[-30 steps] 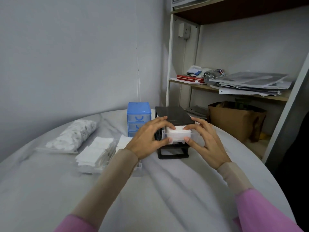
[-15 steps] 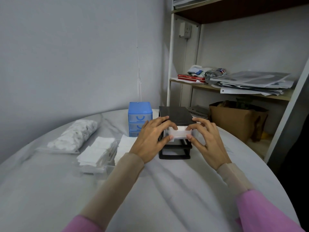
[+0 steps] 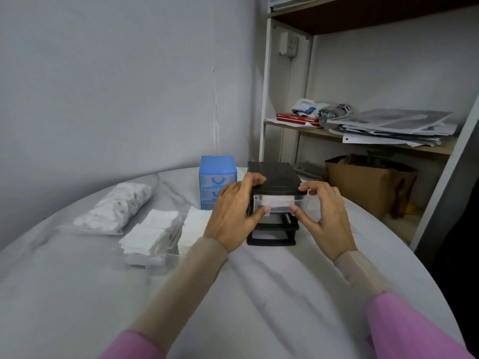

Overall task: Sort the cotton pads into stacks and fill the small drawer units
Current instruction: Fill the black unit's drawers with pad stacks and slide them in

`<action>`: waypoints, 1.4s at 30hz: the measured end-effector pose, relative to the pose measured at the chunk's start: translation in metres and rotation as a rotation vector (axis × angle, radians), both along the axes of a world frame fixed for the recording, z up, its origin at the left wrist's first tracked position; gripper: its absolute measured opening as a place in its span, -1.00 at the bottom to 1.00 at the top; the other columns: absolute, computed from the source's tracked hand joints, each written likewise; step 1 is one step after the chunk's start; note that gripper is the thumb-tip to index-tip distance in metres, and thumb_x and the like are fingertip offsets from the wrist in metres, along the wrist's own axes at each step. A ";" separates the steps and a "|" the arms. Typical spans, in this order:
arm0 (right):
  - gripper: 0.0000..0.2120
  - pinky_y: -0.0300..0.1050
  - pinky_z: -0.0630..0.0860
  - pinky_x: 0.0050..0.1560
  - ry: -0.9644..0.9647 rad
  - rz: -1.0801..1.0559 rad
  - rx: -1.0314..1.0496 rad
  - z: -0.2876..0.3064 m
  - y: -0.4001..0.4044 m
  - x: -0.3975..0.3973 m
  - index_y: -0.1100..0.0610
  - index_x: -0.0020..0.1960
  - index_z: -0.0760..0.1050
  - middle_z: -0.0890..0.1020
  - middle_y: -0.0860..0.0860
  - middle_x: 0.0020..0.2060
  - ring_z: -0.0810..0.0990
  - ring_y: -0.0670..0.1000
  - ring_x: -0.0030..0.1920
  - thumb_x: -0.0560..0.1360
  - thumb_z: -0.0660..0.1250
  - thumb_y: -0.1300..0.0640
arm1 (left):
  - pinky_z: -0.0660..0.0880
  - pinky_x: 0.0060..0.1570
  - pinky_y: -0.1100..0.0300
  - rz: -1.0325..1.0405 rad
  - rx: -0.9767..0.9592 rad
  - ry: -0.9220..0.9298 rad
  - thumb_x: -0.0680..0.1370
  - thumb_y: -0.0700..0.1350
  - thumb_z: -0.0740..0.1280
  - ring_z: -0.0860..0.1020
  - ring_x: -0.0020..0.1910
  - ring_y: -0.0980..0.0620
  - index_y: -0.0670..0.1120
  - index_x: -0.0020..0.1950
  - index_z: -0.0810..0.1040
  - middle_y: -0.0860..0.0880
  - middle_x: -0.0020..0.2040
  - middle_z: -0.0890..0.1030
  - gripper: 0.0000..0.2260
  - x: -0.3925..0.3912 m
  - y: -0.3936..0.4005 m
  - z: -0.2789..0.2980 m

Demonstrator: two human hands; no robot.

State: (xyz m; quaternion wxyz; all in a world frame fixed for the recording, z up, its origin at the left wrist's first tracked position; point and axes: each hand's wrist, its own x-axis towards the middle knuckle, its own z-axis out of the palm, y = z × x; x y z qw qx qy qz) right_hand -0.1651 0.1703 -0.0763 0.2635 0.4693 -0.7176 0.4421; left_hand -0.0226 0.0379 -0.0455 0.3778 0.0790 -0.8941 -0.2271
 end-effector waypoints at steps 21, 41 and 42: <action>-0.84 -0.12 0.50 0.07 -0.049 -0.096 -0.058 0.008 -0.022 0.005 0.18 0.06 0.51 0.52 0.09 0.06 0.50 0.04 0.08 0.48 0.35 0.25 | 0.37 0.21 0.28 0.117 0.062 0.099 0.53 -0.26 0.30 0.49 0.22 0.07 -0.03 0.28 0.45 0.04 0.24 0.54 -0.66 -0.023 -0.005 -0.011; -0.72 -0.18 0.32 0.20 0.002 -0.171 -0.082 0.005 -0.041 -0.004 0.20 0.11 0.50 0.50 0.13 0.17 0.44 0.09 0.21 0.41 0.38 0.34 | 0.20 0.25 0.37 0.058 0.107 -0.018 0.51 -0.37 0.21 0.33 0.36 0.05 -0.04 0.38 0.34 0.01 0.39 0.36 -0.53 -0.023 -0.022 -0.007; -0.71 -0.18 0.33 0.16 0.029 -0.176 -0.087 0.004 -0.041 0.000 0.21 0.09 0.50 0.52 0.14 0.13 0.46 0.10 0.17 0.39 0.38 0.37 | 0.23 0.18 0.38 0.086 0.096 -0.020 0.51 -0.35 0.21 0.38 0.30 0.04 -0.04 0.33 0.38 -0.01 0.32 0.42 -0.57 -0.016 -0.026 -0.008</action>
